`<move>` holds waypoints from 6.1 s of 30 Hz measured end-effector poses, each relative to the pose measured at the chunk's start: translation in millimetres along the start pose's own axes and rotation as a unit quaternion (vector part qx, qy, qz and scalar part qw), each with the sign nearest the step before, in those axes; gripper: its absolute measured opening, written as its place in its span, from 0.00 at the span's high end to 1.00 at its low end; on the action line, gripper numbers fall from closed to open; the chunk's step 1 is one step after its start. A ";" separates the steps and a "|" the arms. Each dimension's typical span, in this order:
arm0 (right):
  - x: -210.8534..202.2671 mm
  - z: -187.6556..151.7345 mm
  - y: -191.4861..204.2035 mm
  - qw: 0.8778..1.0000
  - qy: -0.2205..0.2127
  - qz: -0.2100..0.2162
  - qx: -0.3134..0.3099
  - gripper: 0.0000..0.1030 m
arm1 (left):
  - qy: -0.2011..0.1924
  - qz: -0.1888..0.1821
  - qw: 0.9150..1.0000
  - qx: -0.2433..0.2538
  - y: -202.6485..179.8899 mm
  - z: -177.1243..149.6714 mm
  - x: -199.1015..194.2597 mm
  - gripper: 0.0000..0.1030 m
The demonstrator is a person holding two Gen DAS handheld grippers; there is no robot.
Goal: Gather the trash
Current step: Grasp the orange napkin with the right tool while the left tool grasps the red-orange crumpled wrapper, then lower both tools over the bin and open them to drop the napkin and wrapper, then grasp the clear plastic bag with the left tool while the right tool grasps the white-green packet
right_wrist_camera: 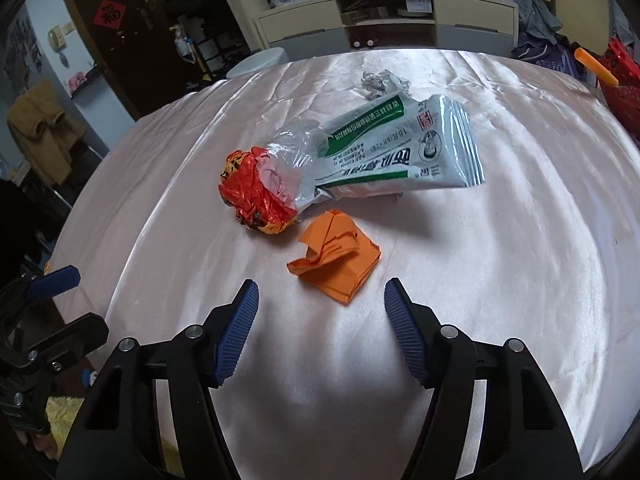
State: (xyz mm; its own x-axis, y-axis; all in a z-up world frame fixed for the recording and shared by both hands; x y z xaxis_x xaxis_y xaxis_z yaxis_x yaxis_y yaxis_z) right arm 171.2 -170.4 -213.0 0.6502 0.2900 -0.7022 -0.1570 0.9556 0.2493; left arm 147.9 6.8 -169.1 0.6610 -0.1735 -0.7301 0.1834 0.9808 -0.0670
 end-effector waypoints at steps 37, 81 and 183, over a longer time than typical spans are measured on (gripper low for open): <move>-20.1 6.7 -51.0 0.999 -0.003 0.016 0.038 0.67 | 0.028 -0.084 0.996 0.032 -51.4 51.1 99.2 0.45; -112.2 -171.5 16.5 0.998 0.046 0.026 0.013 0.67 | 0.076 -0.067 0.995 0.006 -51.5 -194.0 -44.7 0.46; 5.9 21.5 -56.1 0.999 0.014 0.040 -0.004 0.80 | 0.061 -0.084 0.994 0.037 -59.3 76.5 128.2 0.62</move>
State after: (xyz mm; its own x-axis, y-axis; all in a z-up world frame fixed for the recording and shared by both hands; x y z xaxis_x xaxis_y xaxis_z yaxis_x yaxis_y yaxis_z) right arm 199.8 -223.4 -216.8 0.6151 0.3662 -0.6983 -0.2127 0.9298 0.3004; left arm 277.5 -80.4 -206.7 0.5243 -0.3180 -0.7899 0.3406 0.9285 -0.1478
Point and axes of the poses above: each gripper's, at about its wrist camera, not at the fingertips, and x roughly the way its jaws point, y to its left, z to its top, the point moved 2 cm from there along x, roughly the way its jaws point, and after that the axes turned 9 degrees about -y, right-handed, at the moved point
